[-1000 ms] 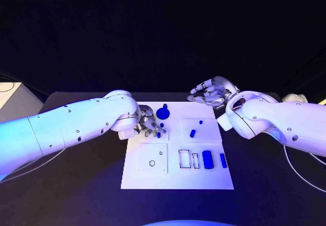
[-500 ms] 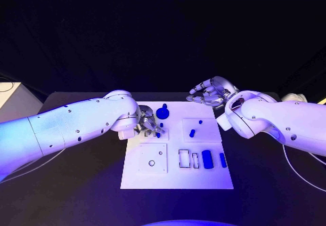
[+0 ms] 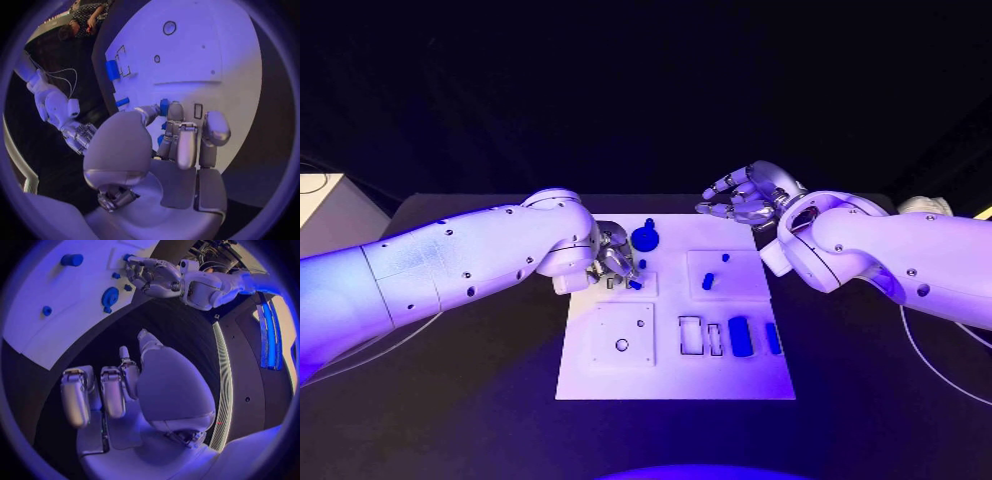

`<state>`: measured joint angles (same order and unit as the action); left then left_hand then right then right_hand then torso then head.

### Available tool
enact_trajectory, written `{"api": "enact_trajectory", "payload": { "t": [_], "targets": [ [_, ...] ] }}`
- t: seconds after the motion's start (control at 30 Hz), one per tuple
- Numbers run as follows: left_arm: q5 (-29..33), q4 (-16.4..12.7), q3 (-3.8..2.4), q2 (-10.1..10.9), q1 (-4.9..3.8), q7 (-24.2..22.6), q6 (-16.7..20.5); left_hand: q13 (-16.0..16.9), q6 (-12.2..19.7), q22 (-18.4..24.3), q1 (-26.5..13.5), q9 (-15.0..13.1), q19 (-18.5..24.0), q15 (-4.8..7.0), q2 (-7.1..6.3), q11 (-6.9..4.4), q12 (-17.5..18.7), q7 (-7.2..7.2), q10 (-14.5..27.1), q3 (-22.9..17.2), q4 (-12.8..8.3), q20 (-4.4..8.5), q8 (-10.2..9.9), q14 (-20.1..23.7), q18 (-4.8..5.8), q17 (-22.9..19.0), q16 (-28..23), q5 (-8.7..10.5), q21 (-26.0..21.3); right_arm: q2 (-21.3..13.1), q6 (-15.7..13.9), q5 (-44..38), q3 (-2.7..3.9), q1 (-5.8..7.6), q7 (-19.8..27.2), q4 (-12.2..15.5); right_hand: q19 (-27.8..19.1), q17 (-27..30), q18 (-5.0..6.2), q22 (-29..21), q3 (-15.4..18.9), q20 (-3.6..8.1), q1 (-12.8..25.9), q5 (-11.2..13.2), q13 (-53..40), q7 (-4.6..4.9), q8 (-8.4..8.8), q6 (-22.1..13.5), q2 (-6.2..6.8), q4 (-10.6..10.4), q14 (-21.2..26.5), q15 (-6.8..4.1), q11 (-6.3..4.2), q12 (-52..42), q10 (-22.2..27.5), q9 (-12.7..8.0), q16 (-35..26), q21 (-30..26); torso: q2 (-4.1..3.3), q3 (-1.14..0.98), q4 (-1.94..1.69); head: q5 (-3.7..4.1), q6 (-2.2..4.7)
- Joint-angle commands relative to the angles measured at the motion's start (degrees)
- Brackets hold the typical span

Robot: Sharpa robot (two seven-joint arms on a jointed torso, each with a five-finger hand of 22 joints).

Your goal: Assemble the parts on the task board

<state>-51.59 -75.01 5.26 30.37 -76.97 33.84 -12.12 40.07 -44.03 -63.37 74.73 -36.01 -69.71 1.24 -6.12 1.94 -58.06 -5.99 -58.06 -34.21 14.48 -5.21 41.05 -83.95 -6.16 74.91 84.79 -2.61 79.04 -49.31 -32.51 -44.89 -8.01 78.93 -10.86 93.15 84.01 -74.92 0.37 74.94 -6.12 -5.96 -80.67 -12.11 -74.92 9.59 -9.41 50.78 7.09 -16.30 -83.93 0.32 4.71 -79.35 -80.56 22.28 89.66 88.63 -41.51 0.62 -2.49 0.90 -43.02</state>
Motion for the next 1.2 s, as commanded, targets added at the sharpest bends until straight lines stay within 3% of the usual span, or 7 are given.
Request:
{"api": "enact_trajectory", "payload": {
  "t": [0.03,0.33,0.5,0.53,0.6,0.9,1.2],
  "targets": [
    [1.4,-0.01,0.05,0.02,0.03,-0.93,0.03,-0.1,0.44,-0.29,-0.17,-4.54,-0.13,0.36,-1.43,-0.54,0.14,0.18,-0.42,-9.23,-5.32,0.4,2.28,-1.03,0.43,5.01,-0.19,-0.48,0.47,0.02,1.0,-0.79,0.02,0.0,-0.08,-0.02,5.13,-14.96,0.08,13.93,-0.08,-0.49,0.51,-0.46,-5.54,-0.04,-0.28,-0.03,0.11,-0.2,-6.03,0.22,0.06,0.18,0.24,-0.02,0.28,-0.34,0.04,-0.04,-0.05,0.06,-0.08],
    [3.48,-0.9,0.03,1.01,0.04,-1.7,3.17,2.64,0.16,-2.22,-5.28,-7.7,-1.48,0.61,-3.52,-0.59,-2.43,0.5,-3.52,-17.53,-10.41,0.54,4.14,-2.14,0.78,6.92,0.78,-0.82,1.57,0.0,1.01,-0.81,0.02,-0.01,-0.12,-0.1,5.13,-14.88,0.08,13.93,-0.1,-0.48,0.53,-0.58,-5.54,-0.04,-0.3,-0.02,0.09,-0.19,-6.01,0.21,0.05,0.18,0.24,-0.02,0.24,-0.34,0.05,-0.03,-0.06,-0.09,-0.05],
    [3.79,-1.98,0.0,1.95,0.05,-2.16,5.64,6.11,-1.33,-5.28,-9.53,-9.5,-3.94,1.27,-5.51,-1.32,-5.48,1.17,-7.14,-20.4,-12.56,1.09,5.53,-3.5,1.38,9.3,2.12,-9.2,3.12,-0.12,1.02,-0.81,0.01,-0.01,-0.16,-0.1,5.13,-14.88,0.08,13.93,-0.1,-0.48,0.53,-0.58,-5.54,-0.04,-0.3,-0.02,0.09,-0.19,-6.01,0.21,0.05,0.18,0.24,-0.02,0.24,-0.34,0.02,-0.04,-0.2,-0.06,-0.2],
    [3.81,-2.17,-0.01,2.12,0.05,-2.22,5.93,6.11,-1.33,-5.28,-9.53,-9.5,-3.94,1.27,-5.51,-1.32,-5.48,1.17,-7.14,-20.4,-12.56,1.09,5.53,-3.5,1.38,9.3,2.12,-9.2,3.12,-0.13,1.03,-0.81,0.01,-0.01,-0.16,-0.11,5.13,-14.88,0.08,13.93,-0.1,-0.48,0.53,-0.58,-5.54,-0.04,-0.3,-0.02,0.09,-0.19,-6.01,0.21,0.05,0.18,0.24,-0.02,0.24,-0.34,0.03,-0.03,-0.21,-0.06,-0.23],
    [3.84,-2.52,-0.05,2.45,0.04,-2.27,6.42,7.63,-2.19,-7.19,-11.19,-10.12,-5.55,1.75,-6.27,-1.82,-6.68,1.66,-8.85,-21.19,-13.54,1.53,5.95,-4.17,1.78,10.56,2.8,-12.63,3.99,-0.16,1.06,-0.81,0.01,-0.01,-0.17,-0.13,5.13,-14.88,0.08,13.93,-0.1,-0.48,0.53,-0.58,-5.54,-0.04,-0.3,-0.02,0.09,-0.19,-6.01,0.21,0.05,0.18,0.24,-0.02,0.24,-0.34,0.04,-0.04,-0.2,-0.15,-0.32],
    [0.75,-3.04,-0.04,3.08,0.05,-2.13,7.5,10.85,-4.44,-10.5,-14.48,-11.33,-8.33,2.9,-7.07,-3.04,-9.06,2.97,-12.81,-22.11,-15.08,2.54,6.48,-5.45,2.49,13.39,4.3,-17.36,5.36,-0.2,1.24,-0.81,0.0,-0.04,-0.2,-0.26,5.09,-14.86,0.11,13.87,-0.11,-0.48,0.58,-0.66,-5.51,-0.04,-0.31,-0.02,0.09,-0.2,-6.01,0.21,0.05,0.21,0.28,-0.02,0.23,-0.43,0.01,-0.03,-0.08,-0.5,-0.61],
    [-3.34,-3.2,0.25,2.99,0.12,-1.79,8.12,12.3,-5.53,-11.83,-15.36,-11.77,-9.44,3.34,-7.04,-3.54,-10.08,3.52,-14.45,-22.19,-15.25,2.94,6.76,-5.55,2.79,13.63,4.42,-18.32,5.85,-0.33,1.33,-0.81,0.0,-0.05,-0.17,-0.24,5.09,-14.86,0.11,13.87,-0.11,-0.48,0.58,-0.66,-5.51,-0.04,-0.31,-0.02,0.09,-0.2,-6.01,0.21,0.05,0.21,0.28,-0.02,0.23,-0.43,0.0,-0.01,-0.14,-0.68,-0.89]
  ]
}}
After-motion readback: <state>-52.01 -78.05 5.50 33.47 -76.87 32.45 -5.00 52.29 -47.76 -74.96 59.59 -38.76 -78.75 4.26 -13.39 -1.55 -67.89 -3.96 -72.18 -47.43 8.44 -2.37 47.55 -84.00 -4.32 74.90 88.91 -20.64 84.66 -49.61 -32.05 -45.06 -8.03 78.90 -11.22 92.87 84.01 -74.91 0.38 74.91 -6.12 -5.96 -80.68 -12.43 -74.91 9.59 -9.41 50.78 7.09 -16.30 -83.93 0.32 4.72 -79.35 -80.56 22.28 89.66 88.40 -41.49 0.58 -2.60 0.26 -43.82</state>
